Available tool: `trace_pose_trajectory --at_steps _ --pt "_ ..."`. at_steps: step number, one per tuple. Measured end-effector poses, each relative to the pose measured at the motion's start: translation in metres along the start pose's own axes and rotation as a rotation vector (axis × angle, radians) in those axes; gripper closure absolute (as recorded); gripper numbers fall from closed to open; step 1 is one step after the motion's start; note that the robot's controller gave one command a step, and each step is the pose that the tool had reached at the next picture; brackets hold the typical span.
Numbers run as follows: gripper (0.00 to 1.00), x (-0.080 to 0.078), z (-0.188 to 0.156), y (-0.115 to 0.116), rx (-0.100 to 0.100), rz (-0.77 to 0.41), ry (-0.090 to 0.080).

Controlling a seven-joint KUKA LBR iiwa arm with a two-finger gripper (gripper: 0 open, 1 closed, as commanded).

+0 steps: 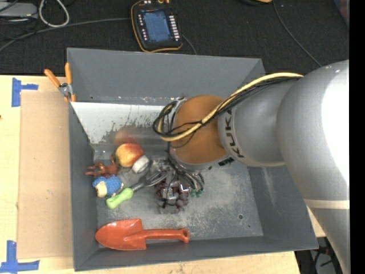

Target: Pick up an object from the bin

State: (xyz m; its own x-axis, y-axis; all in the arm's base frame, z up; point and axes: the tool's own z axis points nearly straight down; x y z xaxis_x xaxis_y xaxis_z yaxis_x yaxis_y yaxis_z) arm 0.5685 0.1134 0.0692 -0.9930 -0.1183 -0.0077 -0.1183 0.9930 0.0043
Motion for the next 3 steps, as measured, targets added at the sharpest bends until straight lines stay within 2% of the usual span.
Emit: trace_pose_trajectory --at_steps 1,2,3 --pt "1.0 -0.006 0.004 0.001 -0.001 0.024 0.0" --pt "1.0 -0.006 0.004 0.001 -0.001 0.025 0.0" --pt "1.0 -0.003 -0.03 0.001 0.0 0.026 0.011"
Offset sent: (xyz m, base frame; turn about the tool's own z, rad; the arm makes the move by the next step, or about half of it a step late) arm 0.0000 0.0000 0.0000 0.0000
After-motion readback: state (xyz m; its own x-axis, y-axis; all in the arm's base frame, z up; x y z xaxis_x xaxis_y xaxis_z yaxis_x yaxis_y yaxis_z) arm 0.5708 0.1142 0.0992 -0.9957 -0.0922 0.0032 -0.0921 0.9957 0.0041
